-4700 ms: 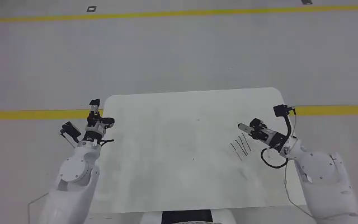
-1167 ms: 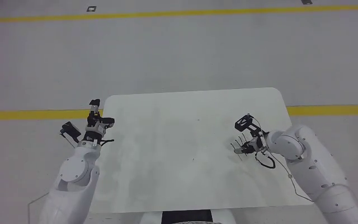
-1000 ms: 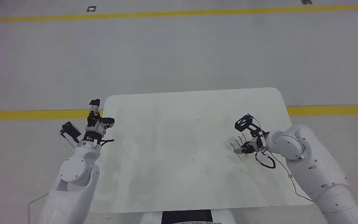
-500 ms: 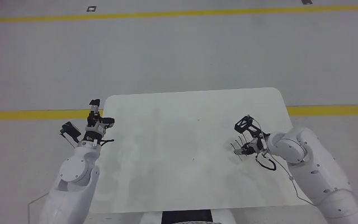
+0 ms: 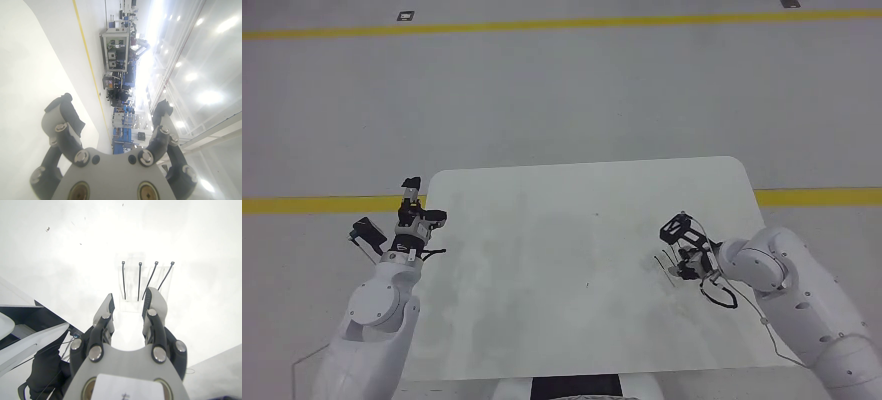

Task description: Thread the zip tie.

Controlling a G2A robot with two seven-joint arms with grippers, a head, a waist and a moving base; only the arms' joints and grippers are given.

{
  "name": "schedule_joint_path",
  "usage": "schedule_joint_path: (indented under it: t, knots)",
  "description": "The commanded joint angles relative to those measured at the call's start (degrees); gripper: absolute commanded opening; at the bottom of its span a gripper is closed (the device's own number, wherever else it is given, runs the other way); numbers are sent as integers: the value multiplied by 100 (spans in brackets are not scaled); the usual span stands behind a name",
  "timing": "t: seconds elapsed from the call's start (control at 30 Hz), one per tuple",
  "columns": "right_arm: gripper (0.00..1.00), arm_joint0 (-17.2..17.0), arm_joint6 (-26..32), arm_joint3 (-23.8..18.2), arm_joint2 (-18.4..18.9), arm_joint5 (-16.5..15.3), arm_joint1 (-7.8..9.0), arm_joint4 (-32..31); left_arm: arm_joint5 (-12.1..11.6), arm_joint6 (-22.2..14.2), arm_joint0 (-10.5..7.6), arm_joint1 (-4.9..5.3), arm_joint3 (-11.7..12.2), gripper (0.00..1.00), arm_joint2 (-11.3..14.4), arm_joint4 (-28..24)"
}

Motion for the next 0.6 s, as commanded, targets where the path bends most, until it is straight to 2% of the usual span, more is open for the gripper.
schedule_joint_path:
  t: [0.0, 0.27, 0.57]
  knots:
    - [31, 66, -29, 96, -80, 0, 3, -5, 0, 0, 0, 0, 0, 100, 0, 0]
    - [23, 348, -284, 502, -418, 0, 2, 1, 0, 0, 0, 0, 0, 100, 0, 0]
    - [21, 533, -480, 736, -678, 0, 15, -20, 0, 0, 0, 0, 0, 100, 0, 0]
